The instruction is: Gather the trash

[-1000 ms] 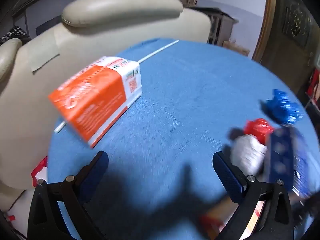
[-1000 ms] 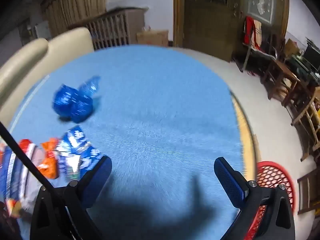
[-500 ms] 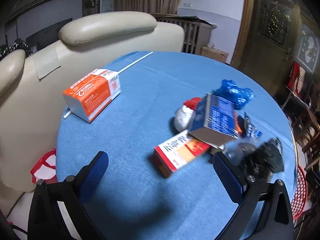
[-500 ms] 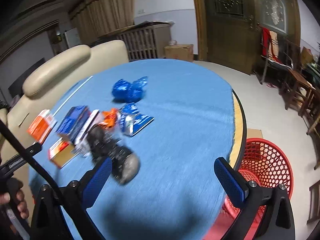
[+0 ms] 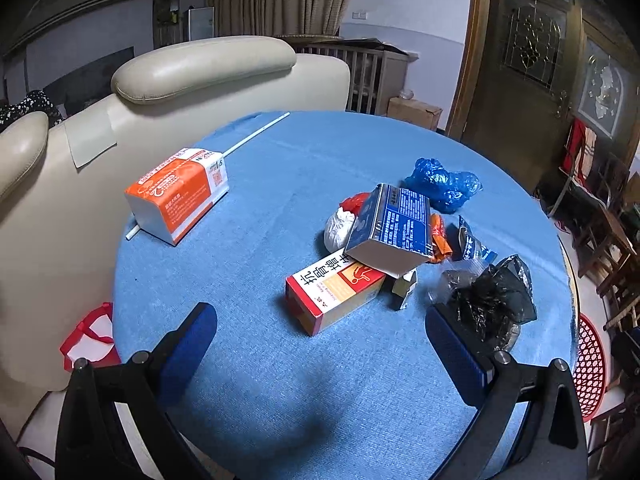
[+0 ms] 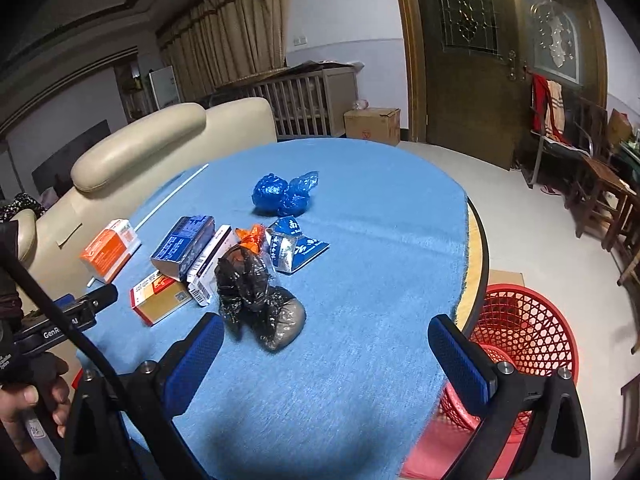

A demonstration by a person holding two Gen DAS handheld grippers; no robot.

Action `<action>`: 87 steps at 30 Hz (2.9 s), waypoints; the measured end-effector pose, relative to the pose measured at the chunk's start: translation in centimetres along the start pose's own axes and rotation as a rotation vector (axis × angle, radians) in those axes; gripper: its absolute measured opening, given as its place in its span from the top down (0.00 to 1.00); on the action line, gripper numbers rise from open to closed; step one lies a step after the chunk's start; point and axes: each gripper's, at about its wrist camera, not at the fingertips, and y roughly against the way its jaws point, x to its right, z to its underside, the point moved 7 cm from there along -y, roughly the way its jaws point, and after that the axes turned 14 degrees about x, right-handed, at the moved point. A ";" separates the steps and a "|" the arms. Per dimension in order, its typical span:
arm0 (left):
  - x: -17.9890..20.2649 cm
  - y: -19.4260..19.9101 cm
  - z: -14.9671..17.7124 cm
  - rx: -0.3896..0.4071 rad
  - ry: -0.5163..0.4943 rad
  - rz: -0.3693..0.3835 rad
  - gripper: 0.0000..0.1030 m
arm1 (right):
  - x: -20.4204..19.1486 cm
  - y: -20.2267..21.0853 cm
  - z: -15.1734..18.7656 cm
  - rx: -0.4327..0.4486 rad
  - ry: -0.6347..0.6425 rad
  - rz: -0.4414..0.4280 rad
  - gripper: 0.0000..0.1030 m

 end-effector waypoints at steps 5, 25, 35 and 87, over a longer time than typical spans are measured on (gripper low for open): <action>-0.1 0.0 -0.4 0.000 0.006 0.005 0.00 | -0.5 -0.1 0.1 0.004 0.008 -0.009 0.00; 0.1 0.4 -0.4 -0.007 -0.001 0.009 0.00 | -0.9 0.1 0.0 0.009 0.011 -0.015 0.00; 0.4 0.7 -0.5 -0.002 -0.004 0.014 0.00 | -0.9 0.5 -0.2 0.017 0.014 -0.018 0.00; -0.7 0.8 0.0 -0.003 0.032 0.026 0.00 | -1.9 0.7 -0.4 0.017 0.014 -0.051 0.00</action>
